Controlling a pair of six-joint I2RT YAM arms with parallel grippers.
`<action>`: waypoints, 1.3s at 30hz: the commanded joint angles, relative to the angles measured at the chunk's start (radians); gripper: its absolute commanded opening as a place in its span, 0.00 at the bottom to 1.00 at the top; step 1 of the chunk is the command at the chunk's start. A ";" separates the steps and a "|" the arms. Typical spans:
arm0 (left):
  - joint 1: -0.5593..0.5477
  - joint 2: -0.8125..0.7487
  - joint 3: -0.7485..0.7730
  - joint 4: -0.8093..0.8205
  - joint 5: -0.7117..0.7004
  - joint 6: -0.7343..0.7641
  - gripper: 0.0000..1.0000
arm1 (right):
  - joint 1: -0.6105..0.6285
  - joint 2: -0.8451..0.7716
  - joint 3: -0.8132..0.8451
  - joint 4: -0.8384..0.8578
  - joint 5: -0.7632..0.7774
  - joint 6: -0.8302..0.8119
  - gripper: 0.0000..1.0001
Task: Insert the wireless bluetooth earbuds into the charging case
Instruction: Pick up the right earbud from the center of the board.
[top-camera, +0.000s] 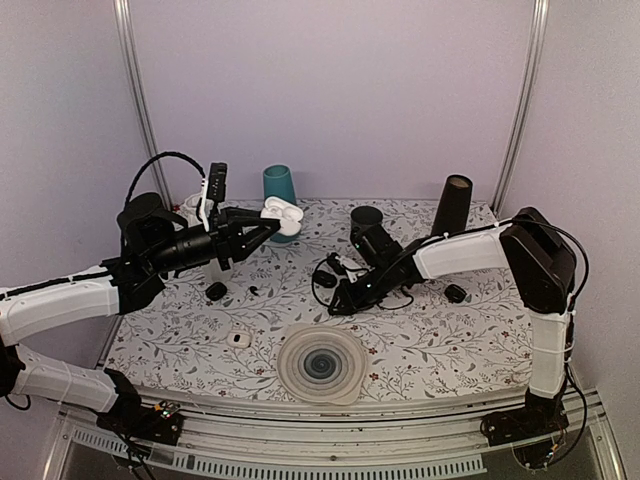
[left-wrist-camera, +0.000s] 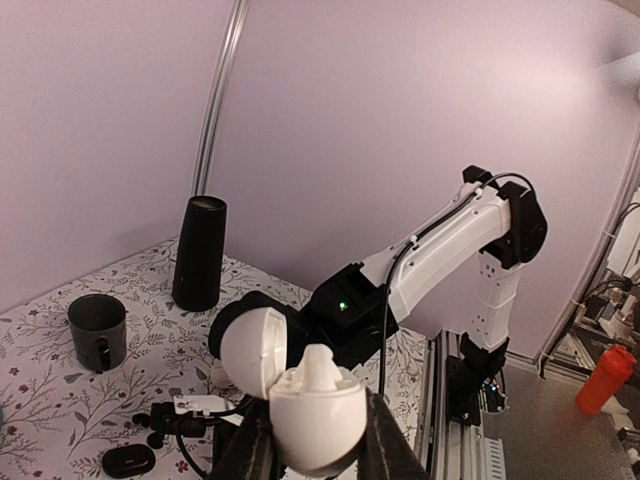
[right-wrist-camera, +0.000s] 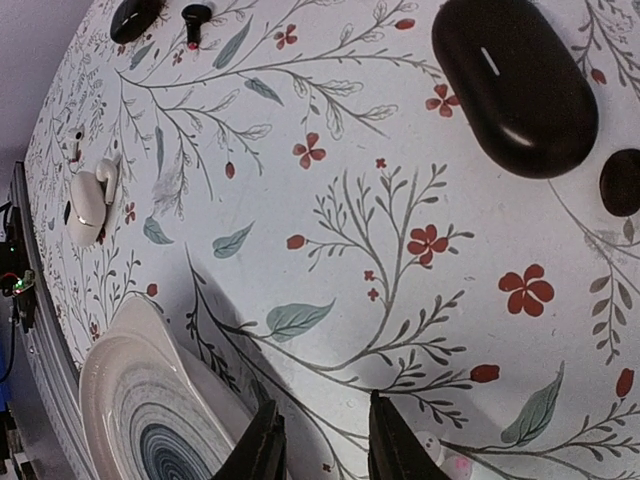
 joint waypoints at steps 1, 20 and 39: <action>0.016 -0.017 0.014 0.006 -0.004 0.006 0.00 | -0.001 0.023 0.024 -0.027 0.021 0.000 0.29; 0.017 -0.021 0.007 0.006 -0.007 0.006 0.00 | -0.048 -0.025 -0.022 -0.054 0.077 0.023 0.29; 0.017 -0.001 0.015 0.018 0.006 -0.002 0.00 | -0.087 -0.111 -0.111 0.005 0.145 0.082 0.29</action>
